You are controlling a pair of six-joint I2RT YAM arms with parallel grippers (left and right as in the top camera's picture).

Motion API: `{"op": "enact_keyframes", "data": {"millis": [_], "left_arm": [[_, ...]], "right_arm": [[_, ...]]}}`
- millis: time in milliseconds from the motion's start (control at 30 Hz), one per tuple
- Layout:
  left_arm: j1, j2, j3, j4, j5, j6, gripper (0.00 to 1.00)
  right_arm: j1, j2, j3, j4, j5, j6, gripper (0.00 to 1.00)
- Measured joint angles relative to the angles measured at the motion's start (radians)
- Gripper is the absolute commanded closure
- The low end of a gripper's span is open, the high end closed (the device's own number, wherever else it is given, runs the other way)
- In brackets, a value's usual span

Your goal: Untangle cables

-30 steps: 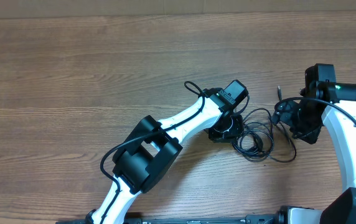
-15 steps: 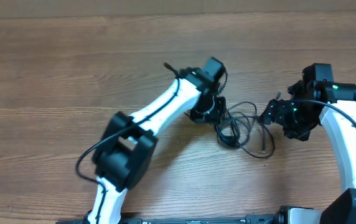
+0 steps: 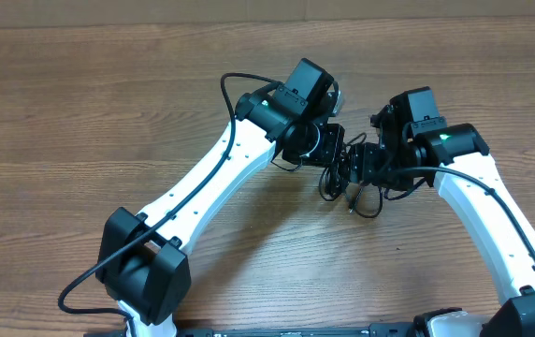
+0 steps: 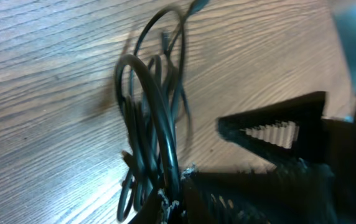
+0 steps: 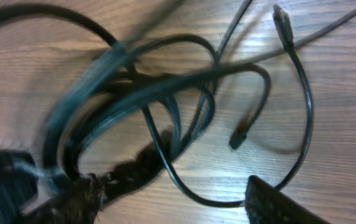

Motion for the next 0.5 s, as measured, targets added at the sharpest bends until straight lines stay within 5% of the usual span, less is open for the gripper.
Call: {"op": "enact_keyframes", "data": {"millis": [333, 500], "left_arm": [[0.0, -0.068, 0.0, -0.006, 0.024, 0.022, 0.96], [0.0, -0.084, 0.0, -0.052, 0.002, 0.034, 0.96]], "right_arm": [[0.007, 0.001, 0.0, 0.04, 0.06, 0.127, 0.43], [0.007, 0.015, 0.0, 0.04, 0.068, 0.141, 0.37]]}}
